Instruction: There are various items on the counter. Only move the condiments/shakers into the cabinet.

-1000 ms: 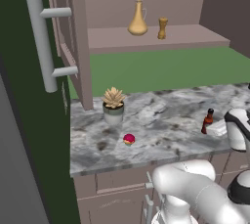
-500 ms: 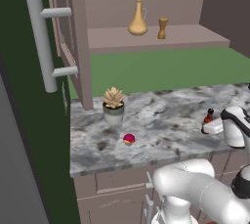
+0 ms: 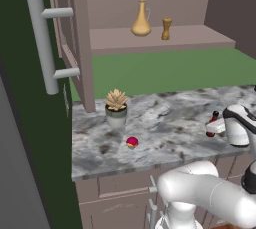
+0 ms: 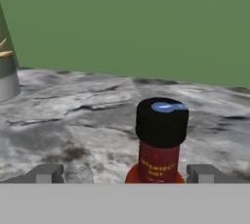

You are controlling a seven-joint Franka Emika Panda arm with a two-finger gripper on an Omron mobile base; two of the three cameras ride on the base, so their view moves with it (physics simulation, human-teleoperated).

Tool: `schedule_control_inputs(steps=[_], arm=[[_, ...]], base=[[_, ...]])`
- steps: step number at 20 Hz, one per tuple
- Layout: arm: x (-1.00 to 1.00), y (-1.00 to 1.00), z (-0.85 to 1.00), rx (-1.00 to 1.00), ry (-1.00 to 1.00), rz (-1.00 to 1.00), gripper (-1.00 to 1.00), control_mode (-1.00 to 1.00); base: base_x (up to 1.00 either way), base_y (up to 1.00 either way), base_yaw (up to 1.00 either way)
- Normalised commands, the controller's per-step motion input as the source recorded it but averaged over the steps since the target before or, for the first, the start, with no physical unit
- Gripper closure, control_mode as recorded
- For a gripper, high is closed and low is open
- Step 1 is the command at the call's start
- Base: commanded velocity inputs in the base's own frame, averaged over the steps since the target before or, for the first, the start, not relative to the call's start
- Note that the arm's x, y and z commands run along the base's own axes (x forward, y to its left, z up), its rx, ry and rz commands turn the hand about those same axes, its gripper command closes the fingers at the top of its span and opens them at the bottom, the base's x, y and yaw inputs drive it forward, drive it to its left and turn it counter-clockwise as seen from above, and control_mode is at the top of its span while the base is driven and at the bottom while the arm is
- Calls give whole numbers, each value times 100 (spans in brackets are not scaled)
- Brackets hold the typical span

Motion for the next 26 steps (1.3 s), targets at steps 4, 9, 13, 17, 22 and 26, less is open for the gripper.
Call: schedule_control_inputs(steps=[4,9,13,17,22,26], arm=[[14,-15,-1,0,0,-3,-100,-100],[18,-7,0,0,0,-3,-100,-100],[20,0,0,0,0,0,-100,-100],[14,0,0,0,0,0,-100,-100],[5,0,0,0,0,0,100,-100],[0,0,0,0,1,0,100,-100]], base=[[0,0,0],[0,0,0],[0,0,0],[0,0,0],[0,0,0],[0,0,0]])
